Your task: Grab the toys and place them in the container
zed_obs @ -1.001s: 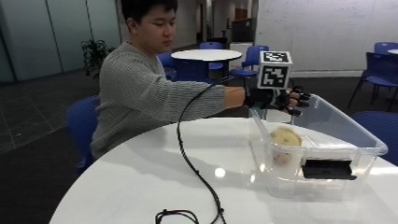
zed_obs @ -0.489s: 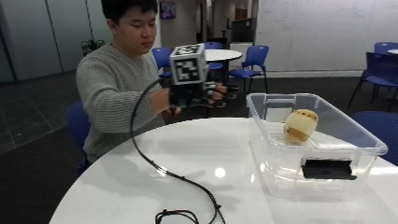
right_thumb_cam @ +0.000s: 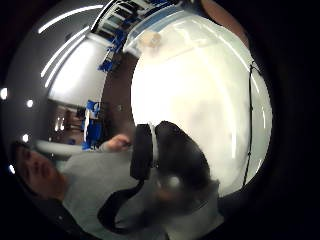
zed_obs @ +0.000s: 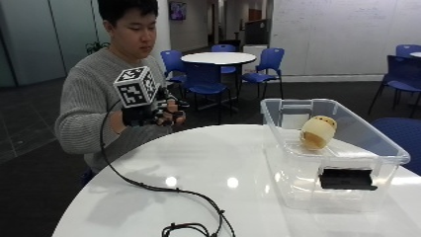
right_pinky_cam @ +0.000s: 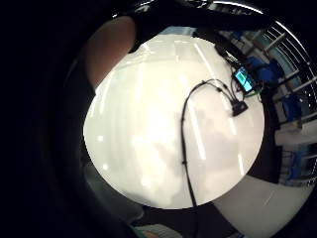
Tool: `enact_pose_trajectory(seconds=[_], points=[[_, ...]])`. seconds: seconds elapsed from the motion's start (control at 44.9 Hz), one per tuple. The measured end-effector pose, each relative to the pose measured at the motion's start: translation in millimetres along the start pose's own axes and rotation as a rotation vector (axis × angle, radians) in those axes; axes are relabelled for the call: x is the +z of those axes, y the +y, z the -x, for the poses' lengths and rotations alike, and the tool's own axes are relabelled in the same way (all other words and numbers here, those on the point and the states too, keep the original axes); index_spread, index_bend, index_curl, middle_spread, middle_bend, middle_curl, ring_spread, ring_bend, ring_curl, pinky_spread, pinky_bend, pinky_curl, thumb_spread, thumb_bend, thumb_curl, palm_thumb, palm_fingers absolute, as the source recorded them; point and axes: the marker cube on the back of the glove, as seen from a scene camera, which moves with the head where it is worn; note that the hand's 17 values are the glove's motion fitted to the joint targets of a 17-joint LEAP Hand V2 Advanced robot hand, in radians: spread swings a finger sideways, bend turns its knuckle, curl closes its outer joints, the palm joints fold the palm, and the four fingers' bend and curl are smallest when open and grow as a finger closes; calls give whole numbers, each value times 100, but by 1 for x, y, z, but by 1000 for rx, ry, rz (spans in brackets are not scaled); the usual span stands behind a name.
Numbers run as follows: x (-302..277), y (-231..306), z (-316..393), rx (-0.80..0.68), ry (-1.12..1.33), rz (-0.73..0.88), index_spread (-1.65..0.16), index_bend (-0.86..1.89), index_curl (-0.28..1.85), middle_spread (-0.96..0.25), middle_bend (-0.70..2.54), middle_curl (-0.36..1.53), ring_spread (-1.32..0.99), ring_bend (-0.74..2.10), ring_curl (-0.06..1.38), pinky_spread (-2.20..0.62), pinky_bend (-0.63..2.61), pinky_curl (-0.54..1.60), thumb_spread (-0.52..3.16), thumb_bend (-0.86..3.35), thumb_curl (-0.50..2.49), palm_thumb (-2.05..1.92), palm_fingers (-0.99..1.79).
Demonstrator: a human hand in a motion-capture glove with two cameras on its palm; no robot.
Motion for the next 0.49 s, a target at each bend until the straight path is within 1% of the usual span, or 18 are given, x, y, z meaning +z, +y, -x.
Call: enact_pose_trajectory(seconds=[0.133,0.222,0.289,0.378,0.489], points=[[52,77,55,-124,-34,15,-41,20,43,-18,15,31,-13,16,31,4,54,33,135,-4,24,-5,-9],[82,112,78,-133,-156,45,-41,21,43,-18,16,30,-13,16,30,4,53,33,136,-4,23,-5,-7],[97,125,86,-124,-212,75,-42,22,44,-19,16,30,-13,16,29,4,52,33,136,-4,22,-5,-7],[108,131,88,-117,-165,101,-42,23,44,-19,16,30,-14,16,28,4,51,33,137,-3,22,-4,-6],[108,130,87,-120,-132,108,-42,23,45,-20,16,30,-14,16,28,4,51,33,138,-3,21,-4,-6]])
